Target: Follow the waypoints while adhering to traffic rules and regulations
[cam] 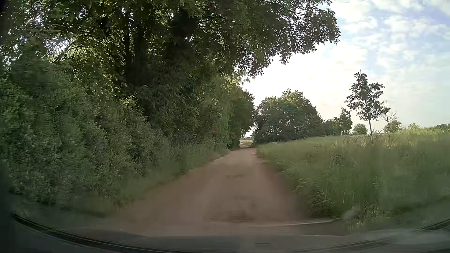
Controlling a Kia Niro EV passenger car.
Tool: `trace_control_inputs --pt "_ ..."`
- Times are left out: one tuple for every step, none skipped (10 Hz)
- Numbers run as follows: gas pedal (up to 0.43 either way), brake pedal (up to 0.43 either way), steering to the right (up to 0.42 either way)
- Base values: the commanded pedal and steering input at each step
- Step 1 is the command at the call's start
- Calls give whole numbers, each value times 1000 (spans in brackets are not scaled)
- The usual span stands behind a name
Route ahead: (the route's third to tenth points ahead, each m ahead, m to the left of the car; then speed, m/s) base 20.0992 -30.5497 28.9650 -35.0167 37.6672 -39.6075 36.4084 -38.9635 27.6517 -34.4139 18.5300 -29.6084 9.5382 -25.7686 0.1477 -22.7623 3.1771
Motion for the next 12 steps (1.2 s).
trace_control_inputs --pt "0 30 4" --pt "0 30 11" --pt "0 30 16" --pt "0 30 18" --pt "0 30 15" --pt "0 30 9" --pt "0 30 6" --pt "0 30 6" --pt "0 30 6" --pt "0 30 6" --pt "0 30 7" --pt "0 30 7"
